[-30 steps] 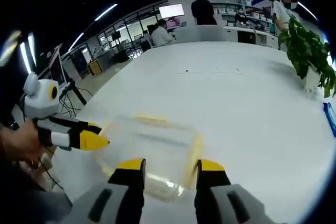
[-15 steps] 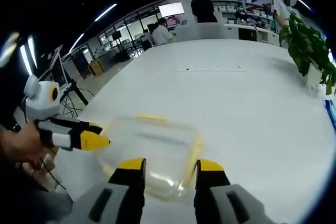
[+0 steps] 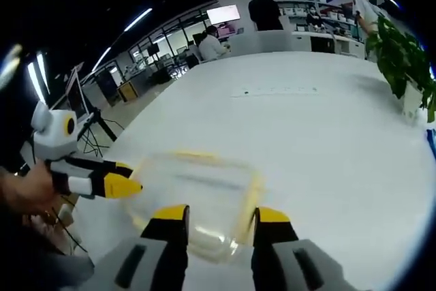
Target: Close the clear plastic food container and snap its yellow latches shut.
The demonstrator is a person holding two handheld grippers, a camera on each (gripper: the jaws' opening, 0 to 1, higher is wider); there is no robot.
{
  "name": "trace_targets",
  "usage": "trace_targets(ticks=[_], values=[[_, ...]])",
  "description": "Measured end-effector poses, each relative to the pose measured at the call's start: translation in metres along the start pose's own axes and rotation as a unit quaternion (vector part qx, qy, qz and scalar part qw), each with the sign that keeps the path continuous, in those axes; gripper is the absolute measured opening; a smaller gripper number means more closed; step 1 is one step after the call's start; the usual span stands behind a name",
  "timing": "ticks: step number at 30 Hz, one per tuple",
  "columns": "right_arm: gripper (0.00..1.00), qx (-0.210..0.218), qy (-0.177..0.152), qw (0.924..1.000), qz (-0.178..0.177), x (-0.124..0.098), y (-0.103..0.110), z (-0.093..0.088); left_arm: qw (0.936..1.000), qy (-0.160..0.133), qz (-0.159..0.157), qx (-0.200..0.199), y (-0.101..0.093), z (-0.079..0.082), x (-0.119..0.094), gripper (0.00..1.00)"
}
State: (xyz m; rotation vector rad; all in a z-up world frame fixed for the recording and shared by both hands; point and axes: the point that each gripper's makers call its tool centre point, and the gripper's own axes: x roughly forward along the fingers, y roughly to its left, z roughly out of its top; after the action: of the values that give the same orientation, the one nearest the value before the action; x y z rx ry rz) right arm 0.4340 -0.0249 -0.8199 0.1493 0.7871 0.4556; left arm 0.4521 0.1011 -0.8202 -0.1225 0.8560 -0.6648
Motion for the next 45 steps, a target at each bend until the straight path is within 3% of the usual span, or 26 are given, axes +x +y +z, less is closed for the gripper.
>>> trace_targets(ticks=[9, 21, 39, 45], values=[[0.34, 0.000, -0.015, 0.9999, 0.003, 0.019, 0.004, 0.015, 0.9999, -0.005, 0.004, -0.012, 0.019, 0.012, 0.001, 0.30], [0.31, 0.000, -0.030, 0.9994, 0.017, 0.048, 0.020, 0.038, 0.9986, -0.032, 0.024, -0.034, 0.060, 0.038, 0.003, 0.29], [0.28, 0.008, -0.044, 0.9986, 0.029, 0.081, 0.021, 0.070, 0.9965, -0.047, 0.037, -0.059, 0.094, 0.063, 0.008, 0.29], [0.29, 0.012, -0.048, 0.9983, 0.030, 0.083, 0.023, 0.070, 0.9953, -0.053, 0.041, -0.070, 0.096, 0.064, 0.007, 0.30]])
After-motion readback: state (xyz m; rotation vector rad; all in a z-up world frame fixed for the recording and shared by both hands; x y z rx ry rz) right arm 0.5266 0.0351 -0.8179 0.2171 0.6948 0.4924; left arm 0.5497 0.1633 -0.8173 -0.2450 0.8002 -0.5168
